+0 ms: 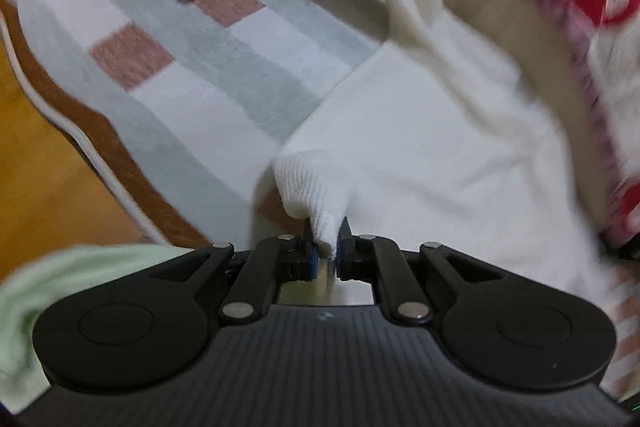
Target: Fold clothes
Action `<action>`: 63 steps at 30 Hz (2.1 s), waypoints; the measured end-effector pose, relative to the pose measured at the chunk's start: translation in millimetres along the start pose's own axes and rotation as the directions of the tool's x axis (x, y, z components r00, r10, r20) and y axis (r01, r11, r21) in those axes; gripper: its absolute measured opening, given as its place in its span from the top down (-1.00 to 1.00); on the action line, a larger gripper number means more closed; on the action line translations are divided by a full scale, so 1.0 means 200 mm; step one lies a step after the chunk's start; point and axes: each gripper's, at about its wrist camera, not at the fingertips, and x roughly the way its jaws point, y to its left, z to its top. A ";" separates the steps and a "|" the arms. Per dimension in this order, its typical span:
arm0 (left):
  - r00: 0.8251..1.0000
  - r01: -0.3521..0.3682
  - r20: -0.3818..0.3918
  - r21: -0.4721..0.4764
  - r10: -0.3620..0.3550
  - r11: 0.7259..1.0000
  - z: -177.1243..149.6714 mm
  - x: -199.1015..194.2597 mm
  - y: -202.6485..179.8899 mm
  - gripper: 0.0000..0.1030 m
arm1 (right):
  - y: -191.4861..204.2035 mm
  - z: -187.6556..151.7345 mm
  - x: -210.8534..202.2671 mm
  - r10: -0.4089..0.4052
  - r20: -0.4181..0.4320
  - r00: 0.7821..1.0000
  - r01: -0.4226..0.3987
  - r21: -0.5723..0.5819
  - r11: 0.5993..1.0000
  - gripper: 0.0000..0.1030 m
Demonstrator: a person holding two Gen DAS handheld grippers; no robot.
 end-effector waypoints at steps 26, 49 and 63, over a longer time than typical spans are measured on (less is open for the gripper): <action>0.990 0.135 0.031 0.082 -0.138 0.987 0.09 0.14 0.05 0.90 | 0.57 0.33 -0.15 -0.175 0.570 0.803 0.569 -0.645 0.509 0.85; 0.970 0.242 0.010 -0.124 -0.243 0.962 0.17 -0.01 -0.06 0.91 | 0.53 0.01 -0.30 -0.422 0.713 0.559 0.829 -0.464 0.312 0.33; 0.927 0.376 0.036 -0.117 -0.374 0.919 0.33 -0.06 -0.23 0.91 | 0.97 -0.02 0.78 -0.176 0.279 0.944 0.317 -0.915 0.250 0.30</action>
